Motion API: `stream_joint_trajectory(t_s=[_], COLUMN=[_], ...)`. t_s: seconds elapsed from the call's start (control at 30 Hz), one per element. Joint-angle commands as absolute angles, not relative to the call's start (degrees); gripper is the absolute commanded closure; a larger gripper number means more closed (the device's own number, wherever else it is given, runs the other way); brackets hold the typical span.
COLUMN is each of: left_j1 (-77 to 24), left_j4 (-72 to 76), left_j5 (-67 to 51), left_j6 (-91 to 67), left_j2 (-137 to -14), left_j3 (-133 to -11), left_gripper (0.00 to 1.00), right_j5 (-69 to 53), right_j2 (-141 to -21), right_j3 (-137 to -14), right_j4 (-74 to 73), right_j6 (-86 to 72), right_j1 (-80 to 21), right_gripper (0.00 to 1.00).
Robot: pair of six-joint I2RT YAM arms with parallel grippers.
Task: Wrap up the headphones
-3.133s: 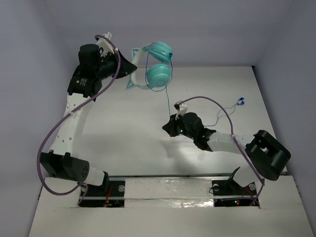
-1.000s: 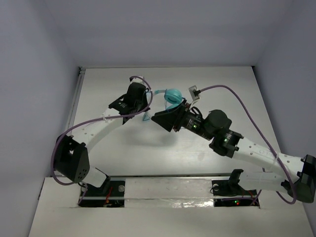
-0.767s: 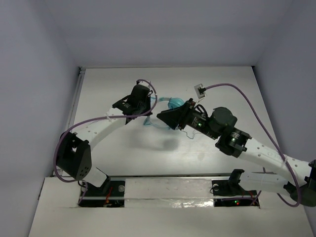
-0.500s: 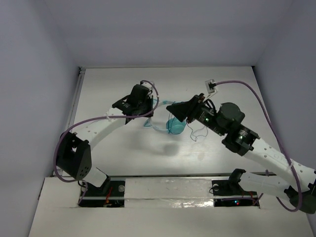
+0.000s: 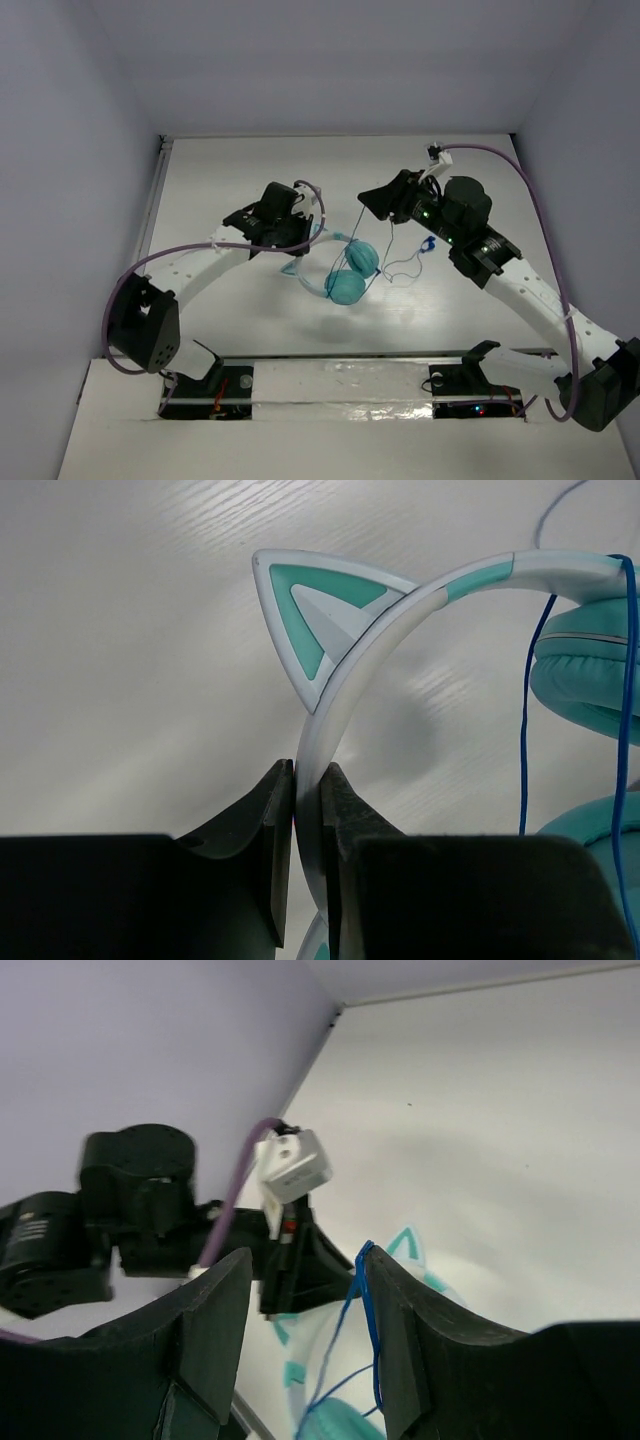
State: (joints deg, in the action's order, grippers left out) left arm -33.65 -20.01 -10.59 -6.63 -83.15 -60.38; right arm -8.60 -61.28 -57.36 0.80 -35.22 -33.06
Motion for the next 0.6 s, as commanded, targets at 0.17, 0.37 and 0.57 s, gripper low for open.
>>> stream_joint_trajectory(t_s=[0.17, 0.37, 0.57], left_j1=[-33.57, -32.52, -28.22], left_j4=[-15.73, -12.48, -7.83], left_j5=[-26.35, -35.15, -44.02], left_j6=[-4.57, -5.1, -8.52], left_j2=[-74.71, -71.28, -69.96], left_j3=[-61.26, -60.91, -60.12], left_gripper=[1.0, 1.0, 1.0], right_j5=[-11.08, -10.98, -13.36], right_j2=[-63.46, -62.76, -58.81], right_j3=[-58.98, -55.03, -48.36], right_j4=[0.26, 3.5, 9.22], right_j6=[-30.32, -31.29, -32.78], right_j1=[-30.23, -26.81, -25.49], right_gripper=[0.45, 0.48, 0.52])
